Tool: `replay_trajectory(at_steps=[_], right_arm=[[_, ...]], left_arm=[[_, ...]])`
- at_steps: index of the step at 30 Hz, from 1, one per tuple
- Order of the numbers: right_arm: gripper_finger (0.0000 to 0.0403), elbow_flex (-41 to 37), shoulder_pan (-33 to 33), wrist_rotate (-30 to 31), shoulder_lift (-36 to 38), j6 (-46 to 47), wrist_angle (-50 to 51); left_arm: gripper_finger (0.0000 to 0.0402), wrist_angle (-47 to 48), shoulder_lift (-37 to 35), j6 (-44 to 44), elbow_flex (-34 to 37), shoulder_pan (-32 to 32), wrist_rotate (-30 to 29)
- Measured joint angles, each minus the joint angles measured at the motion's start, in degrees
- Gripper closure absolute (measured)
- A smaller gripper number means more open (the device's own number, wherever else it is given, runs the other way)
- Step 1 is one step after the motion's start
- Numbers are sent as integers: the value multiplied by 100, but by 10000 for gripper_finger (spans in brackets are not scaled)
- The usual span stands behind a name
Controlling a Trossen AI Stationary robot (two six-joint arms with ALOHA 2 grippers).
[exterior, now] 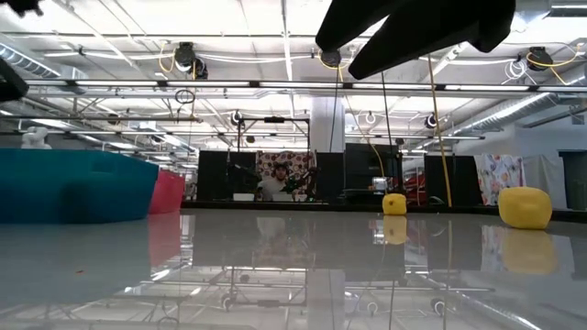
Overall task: Sort produce into baskets
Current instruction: Put the yellow lime into the transparent bin
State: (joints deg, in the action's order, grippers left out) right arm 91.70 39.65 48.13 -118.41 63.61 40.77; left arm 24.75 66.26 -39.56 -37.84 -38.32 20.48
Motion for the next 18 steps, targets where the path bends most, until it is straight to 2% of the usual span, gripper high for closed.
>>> replay_trajectory(at_steps=[2,4,6,8,11,13,18], right_arm=[[197,0,-63,-3,0,0,55],[197,25,-125,-71,38,3,227],[197,146,-214,-205,105,80,505],[197,269,-285,-302,242,211,900],[197,406,-363,-331,468,297,1489],[197,407,-370,-338,640,98,1856],[197,407,-386,-541,1219,-62,2720]], left_arm=[[139,-30,0,257,-125,146,250],[139,-33,0,570,-271,299,236],[139,-43,0,1122,-451,426,-84],[139,-162,-4,1964,-574,536,-662],[139,-834,-2,3176,-582,708,-1522],[139,-1446,-4,3749,-582,864,-1841],[139,-2922,-7,4511,-583,1400,-1900]])
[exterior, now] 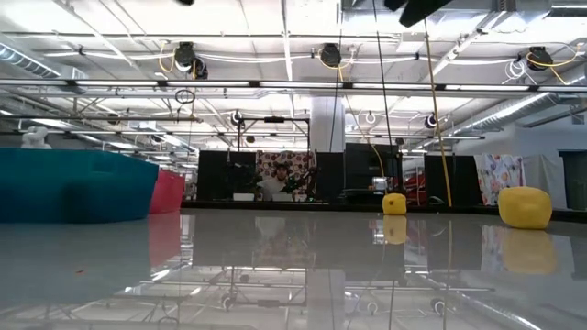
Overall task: Sort produce into baskets
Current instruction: Put the yellow lime into the transparent bin
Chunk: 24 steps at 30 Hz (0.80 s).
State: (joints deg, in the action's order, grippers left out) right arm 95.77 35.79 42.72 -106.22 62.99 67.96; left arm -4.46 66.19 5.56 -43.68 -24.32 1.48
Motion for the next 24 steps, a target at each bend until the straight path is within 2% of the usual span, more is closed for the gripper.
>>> replay_trajectory(at_steps=[5,9,12,16,19,24], right_arm=[[197,-562,-19,428,834,753,635],[197,-1681,-114,734,1798,1604,383],[197,-2713,-337,984,2370,2656,68],[197,-3826,-970,748,2939,3803,-231],[197,-4344,-1659,440,3145,3706,-493],[197,-4659,-3074,-144,3190,2707,-625]], left_arm=[[139,-1345,0,141,347,429,19],[139,-2507,5,102,898,730,21],[139,-3139,6,90,1238,882,10],[139,-3424,4,94,1400,1113,-28],[139,-3426,4,99,1400,1251,-29],[139,-3330,125,262,1407,1426,123]])
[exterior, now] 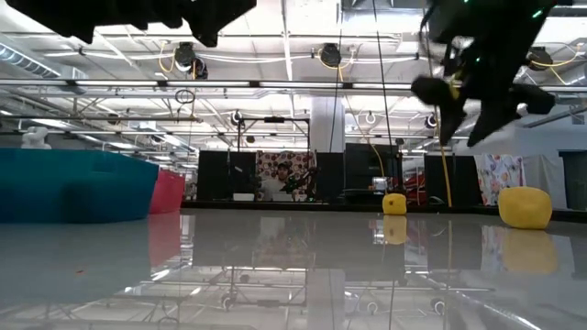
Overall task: Sort produce into baskets
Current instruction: Put the yellow lime into the transparent bin
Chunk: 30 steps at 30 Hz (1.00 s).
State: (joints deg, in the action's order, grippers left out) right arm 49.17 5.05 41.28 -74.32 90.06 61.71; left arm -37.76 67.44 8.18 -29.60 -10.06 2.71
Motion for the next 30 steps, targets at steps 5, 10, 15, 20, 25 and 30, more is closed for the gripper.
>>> replay_trajectory(at_steps=[5,10,15,20,25,30], right_arm=[[197,-370,-1702,-661,56,-1513,-545],[197,-776,-3025,-1356,12,-3302,-2929],[197,-785,-3671,-1422,-366,-3639,-4666],[197,-707,-3779,-1458,-1021,-3648,-5289],[197,-486,-3815,-1415,-1579,-3591,-5290],[197,-232,-3808,-1412,-1888,-3630,-5253]], left_arm=[[139,-52,177,127,0,194,150],[139,-90,338,131,0,404,335],[139,-85,350,131,-2,575,440],[139,-84,350,244,-2,670,643],[139,-77,350,273,-9,738,810],[139,-27,350,278,-9,815,883]])
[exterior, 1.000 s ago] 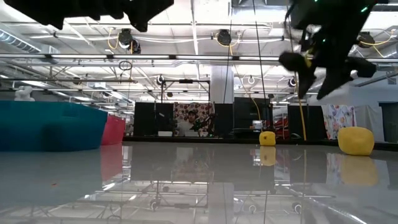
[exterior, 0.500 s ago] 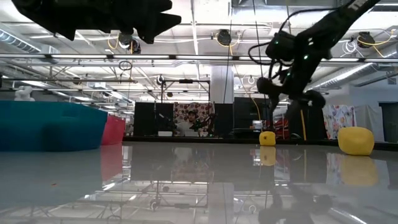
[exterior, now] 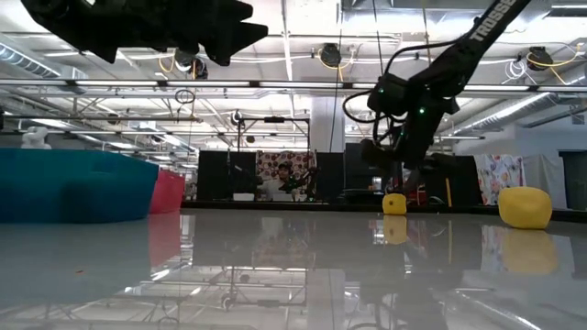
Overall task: Sort produce into baskets
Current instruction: Put the yellow lime into the transparent bin
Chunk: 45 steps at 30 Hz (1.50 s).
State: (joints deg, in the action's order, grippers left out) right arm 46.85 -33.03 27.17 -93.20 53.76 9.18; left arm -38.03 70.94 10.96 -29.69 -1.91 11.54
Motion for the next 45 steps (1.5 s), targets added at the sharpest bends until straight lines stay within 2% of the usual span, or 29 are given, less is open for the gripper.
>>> replay_trajectory(at_steps=[5,12,16,20,27,34,39,45], right_arm=[[176,353,-1,6,-193,-95,454],[96,986,-107,-39,-367,-387,1395],[61,1065,-62,-75,-368,-274,1608],[51,940,51,-53,-376,39,1667],[51,738,229,0,-642,497,1402],[61,736,381,259,-1078,406,1008],[98,734,387,314,-1069,363,1103],[179,734,390,281,-1050,237,1098]], left_arm=[[139,36,0,-4,0,10,43],[139,24,0,-8,0,7,45],[139,16,0,-9,-2,6,45],[139,13,0,-11,-2,6,45],[139,-3,0,-17,-2,2,45],[139,-8,0,-104,-4,2,45],[139,-5,0,-116,-4,2,45],[139,2,0,-111,-4,2,45]])
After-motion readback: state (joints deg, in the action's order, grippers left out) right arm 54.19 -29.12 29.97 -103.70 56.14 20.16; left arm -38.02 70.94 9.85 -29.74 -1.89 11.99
